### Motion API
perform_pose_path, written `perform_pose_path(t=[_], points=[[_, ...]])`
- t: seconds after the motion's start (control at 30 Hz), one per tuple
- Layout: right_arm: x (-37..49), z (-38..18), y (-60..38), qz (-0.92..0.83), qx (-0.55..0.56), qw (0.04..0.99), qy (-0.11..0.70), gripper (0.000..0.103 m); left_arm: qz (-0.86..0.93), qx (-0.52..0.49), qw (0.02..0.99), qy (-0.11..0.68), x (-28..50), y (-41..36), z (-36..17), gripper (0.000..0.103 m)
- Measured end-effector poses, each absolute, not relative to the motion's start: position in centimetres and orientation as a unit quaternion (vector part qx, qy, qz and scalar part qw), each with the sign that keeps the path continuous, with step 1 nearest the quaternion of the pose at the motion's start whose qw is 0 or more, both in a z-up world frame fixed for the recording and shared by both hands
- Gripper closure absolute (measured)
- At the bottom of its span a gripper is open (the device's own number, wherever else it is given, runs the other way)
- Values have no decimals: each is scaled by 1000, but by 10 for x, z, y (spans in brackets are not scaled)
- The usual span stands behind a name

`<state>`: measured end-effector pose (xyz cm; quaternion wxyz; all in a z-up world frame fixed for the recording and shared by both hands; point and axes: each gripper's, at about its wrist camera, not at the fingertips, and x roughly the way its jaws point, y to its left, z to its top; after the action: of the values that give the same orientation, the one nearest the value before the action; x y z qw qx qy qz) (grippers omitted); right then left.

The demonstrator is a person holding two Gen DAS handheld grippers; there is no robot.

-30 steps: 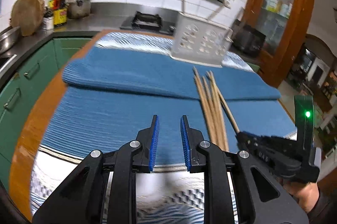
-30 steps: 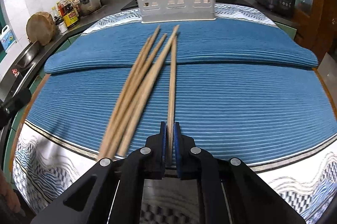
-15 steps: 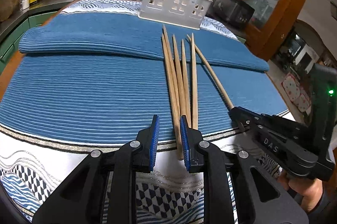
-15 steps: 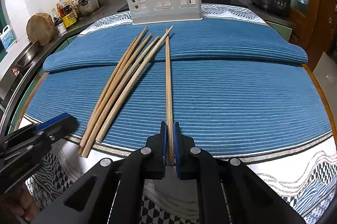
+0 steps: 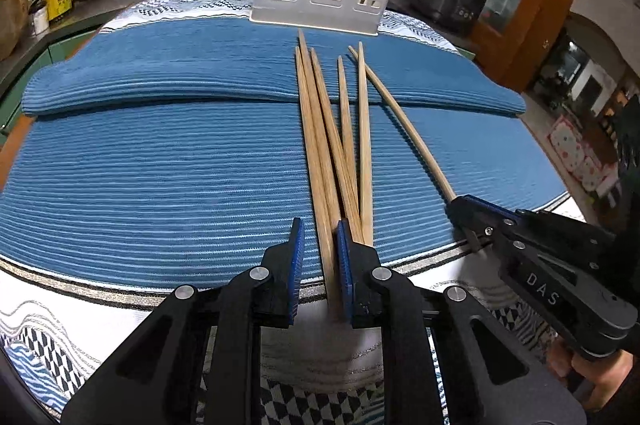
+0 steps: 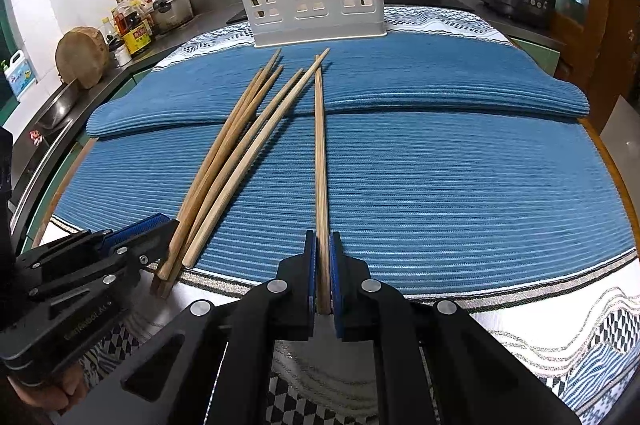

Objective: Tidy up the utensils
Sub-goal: 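Close the right tool on a chopstick while the left tool grasps another chopstick, then lift the chopsticks and carry both tools over the white holder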

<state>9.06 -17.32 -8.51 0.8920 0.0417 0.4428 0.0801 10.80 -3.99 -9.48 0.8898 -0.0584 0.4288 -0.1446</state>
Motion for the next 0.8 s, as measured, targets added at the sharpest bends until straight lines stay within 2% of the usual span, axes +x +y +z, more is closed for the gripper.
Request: perform_pose_path(t=[0.43, 0.6, 0.8], points=[[91, -87, -173, 83, 36, 892, 443, 96, -138, -33, 889, 434, 109, -44, -95, 92], [89, -84, -172, 85, 26, 894, 438, 96, -141, -42, 890, 432, 108, -43, -93, 97], [79, -56, -178, 87, 19, 909, 406, 96, -145, -43, 907, 394, 101, -32, -64, 97]])
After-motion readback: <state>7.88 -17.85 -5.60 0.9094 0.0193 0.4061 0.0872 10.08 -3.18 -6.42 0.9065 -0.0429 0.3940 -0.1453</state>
